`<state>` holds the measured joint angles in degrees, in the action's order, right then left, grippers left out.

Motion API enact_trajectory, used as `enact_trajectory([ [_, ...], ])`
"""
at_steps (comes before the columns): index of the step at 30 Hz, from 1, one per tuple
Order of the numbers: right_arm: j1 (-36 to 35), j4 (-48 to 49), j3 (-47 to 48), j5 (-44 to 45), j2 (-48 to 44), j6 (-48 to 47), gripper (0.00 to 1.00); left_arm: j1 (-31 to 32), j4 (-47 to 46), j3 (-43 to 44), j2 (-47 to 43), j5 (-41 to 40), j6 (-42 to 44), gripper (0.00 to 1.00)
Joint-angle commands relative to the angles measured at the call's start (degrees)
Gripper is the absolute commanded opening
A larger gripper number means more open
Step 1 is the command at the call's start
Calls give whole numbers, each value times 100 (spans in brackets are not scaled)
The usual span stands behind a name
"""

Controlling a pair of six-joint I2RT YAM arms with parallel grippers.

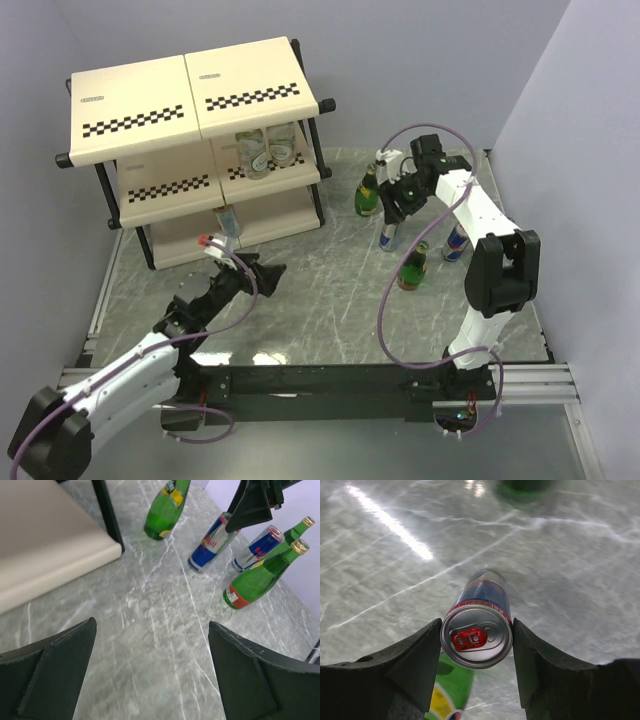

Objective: Place and organize the beverage onto the shelf
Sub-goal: Pick up the drink from the center of the board.

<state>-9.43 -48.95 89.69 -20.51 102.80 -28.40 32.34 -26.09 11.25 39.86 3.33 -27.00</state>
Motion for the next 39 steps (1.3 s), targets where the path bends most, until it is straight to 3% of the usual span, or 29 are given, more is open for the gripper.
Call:
enact_trajectory([
  [1, -479, -150, 172, -261, -699, -25, 0, 106, -1554, 115, 460, 159, 484, 100],
  [8, -1586, -299, 92, -259, -937, 247, 0, 404, -2014, 800, 1953, 501, 1100, 99],
  [17, -2712, -396, 312, -339, -999, 537, 0, 870, -2550, 1274, 3062, 396, 1681, 100],
  [26, -2959, -431, 628, -357, -920, 731, 0, 1345, -2902, 1363, 3599, 519, 1918, 100],
  [39, -3003, -537, 752, -647, -876, 889, 0, 1539, -2824, 1670, 4127, 230, 2191, 96],
])
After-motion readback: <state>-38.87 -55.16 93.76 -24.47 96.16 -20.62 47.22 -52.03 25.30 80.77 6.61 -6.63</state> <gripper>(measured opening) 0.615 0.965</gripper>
